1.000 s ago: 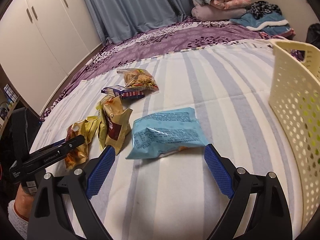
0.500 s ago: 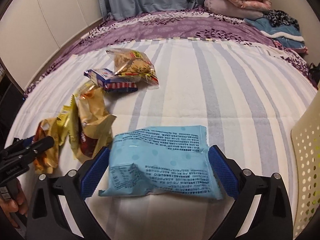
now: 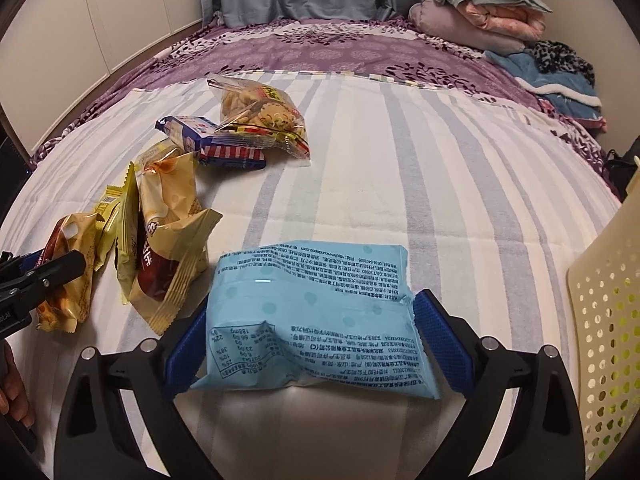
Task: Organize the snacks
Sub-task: 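Carry the blue bag into the basket with the right gripper while the left gripper grasps the tan bag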
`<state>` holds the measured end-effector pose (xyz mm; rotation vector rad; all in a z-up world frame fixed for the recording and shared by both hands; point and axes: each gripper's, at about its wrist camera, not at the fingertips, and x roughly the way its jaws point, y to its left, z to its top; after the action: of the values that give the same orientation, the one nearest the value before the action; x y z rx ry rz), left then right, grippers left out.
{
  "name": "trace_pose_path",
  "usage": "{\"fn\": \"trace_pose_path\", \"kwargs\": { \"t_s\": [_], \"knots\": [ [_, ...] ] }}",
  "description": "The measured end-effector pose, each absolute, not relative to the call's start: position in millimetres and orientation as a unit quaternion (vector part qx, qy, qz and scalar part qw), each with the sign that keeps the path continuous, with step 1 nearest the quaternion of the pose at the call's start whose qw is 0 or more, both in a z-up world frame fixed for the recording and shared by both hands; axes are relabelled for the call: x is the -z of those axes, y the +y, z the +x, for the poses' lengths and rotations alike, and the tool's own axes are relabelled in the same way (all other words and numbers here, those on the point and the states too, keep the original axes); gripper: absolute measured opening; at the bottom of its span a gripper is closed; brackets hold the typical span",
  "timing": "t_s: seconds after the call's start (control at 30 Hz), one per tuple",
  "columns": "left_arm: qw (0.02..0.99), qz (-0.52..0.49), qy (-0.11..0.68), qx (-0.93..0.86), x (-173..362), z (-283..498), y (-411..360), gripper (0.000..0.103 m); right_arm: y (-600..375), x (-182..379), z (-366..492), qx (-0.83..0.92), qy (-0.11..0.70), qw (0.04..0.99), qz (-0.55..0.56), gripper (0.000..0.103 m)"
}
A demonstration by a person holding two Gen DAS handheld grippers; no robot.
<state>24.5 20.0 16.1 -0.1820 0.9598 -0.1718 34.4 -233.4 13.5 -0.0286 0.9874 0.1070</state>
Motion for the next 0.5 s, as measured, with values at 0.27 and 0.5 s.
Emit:
{"fn": "trace_pose_path", "kwargs": {
  "t_s": [0.27, 0.5],
  "knots": [
    [0.889, -0.087, 0.442, 0.089, -30.0, 15.2, 18.1, 0.065, -255.3, -30.1, 14.2, -0.046, 0.445, 0.894, 0.039, 0.086],
    [0.894, -0.081, 0.43, 0.093, -45.0, 10.5, 12.8, 0.057, -268.4, -56.4, 1.9, -0.048, 0.41, 0.908, 0.071, 0.086]
  ]
}}
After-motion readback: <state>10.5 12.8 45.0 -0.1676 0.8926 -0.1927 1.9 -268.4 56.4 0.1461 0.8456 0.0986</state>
